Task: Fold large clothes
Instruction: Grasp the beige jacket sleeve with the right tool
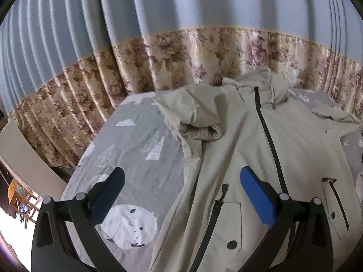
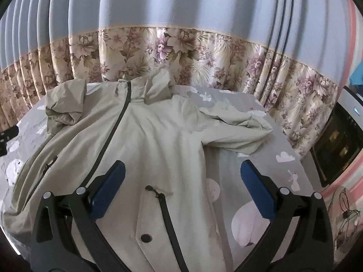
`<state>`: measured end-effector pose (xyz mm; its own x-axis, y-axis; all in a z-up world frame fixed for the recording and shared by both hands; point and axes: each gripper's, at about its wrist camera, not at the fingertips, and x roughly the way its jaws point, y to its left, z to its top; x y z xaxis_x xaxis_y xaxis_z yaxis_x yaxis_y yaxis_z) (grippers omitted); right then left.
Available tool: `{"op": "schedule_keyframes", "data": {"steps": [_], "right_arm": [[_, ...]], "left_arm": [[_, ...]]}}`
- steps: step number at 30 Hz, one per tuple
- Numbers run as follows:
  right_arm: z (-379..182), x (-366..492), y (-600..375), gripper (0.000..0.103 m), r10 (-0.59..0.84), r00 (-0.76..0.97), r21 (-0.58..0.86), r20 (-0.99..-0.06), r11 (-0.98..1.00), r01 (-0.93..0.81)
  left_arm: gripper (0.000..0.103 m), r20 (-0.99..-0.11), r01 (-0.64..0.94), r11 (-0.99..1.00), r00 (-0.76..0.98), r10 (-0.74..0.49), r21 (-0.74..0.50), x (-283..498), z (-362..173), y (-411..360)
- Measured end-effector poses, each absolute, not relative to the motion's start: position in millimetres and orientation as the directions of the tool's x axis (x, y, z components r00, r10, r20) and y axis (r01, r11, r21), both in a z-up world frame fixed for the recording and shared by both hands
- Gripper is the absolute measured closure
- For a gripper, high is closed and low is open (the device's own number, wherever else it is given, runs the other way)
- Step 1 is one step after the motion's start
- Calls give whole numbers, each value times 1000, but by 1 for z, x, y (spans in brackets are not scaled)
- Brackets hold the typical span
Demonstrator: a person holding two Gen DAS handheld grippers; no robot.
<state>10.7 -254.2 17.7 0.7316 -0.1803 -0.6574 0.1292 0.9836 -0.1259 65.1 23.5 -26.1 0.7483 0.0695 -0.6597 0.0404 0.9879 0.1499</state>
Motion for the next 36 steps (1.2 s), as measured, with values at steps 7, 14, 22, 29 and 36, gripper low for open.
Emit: {"op": "schedule_keyframes", "data": {"steps": [7, 14, 22, 29, 36], "right_arm": [[16, 39, -250, 3, -63, 745, -29, -664, 998, 58], [8, 87, -213, 3, 57, 727, -17, -684, 995, -94], [-8, 147, -185, 7, 119, 701, 9, -703, 987, -158], [-46, 203, -124, 46, 251, 593, 42, -765, 938, -343], [-80, 242, -72, 68, 357, 467, 118, -809, 876, -467]], "left_arm": [[1, -741, 109, 992, 671, -20, 71, 93, -43, 32], [1, -690, 88, 973, 718, 85, 212, 116, -49, 31], [1, -663, 38, 979, 741, 108, 202, 169, -48, 75], [1, -717, 69, 989, 695, 48, 133, 215, -63, 106], [1, -767, 101, 994, 640, -42, 29, 233, -83, 121]]}}
